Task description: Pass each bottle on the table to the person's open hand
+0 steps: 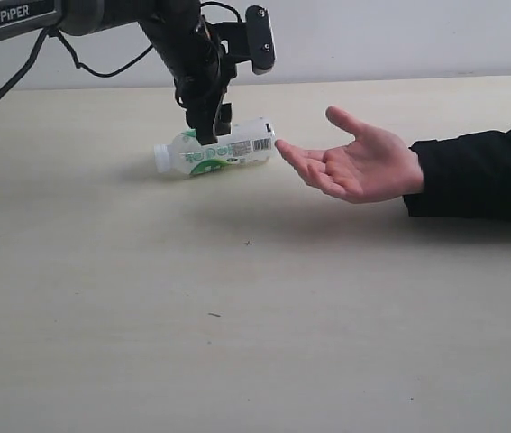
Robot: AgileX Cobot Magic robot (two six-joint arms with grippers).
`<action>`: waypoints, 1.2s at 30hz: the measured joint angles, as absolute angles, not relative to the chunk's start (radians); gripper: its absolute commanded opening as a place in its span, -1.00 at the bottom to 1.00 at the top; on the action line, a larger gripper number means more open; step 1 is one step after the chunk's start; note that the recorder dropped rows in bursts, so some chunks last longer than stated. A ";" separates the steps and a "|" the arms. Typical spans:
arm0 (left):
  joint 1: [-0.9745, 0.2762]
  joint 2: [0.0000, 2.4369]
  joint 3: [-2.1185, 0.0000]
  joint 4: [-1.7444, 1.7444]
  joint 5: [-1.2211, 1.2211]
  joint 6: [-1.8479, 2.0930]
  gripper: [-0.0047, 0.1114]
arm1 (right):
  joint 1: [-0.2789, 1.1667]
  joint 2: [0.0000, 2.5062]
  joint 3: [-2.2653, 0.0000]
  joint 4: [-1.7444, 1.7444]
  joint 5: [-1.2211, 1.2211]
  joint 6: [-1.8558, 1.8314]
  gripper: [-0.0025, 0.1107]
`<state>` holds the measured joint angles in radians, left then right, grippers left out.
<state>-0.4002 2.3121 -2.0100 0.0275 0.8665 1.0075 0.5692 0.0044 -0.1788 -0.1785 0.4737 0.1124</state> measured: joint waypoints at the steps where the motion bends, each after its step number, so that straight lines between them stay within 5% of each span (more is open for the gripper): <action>1: -0.400 2.312 -2.010 0.027 0.864 1.005 0.27 | 0.569 0.004 -0.179 -0.178 0.474 0.112 -0.93; 8: -0.400 2.318 -2.010 0.027 0.859 0.975 0.27 | 0.569 0.004 -0.179 -0.178 0.474 0.112 -0.93; 13: -0.400 2.318 -2.006 0.059 0.852 0.927 0.49 | 0.569 0.004 -0.179 -0.178 0.474 0.112 -0.93; 36: -0.400 2.392 -1.982 0.072 0.805 0.883 0.49 | 0.569 0.004 -0.179 -0.178 0.474 0.112 -0.93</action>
<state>-0.3997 2.3920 -1.9818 0.0717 0.8053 0.8832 0.5692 0.0044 -0.1788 -0.1785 0.4737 0.1124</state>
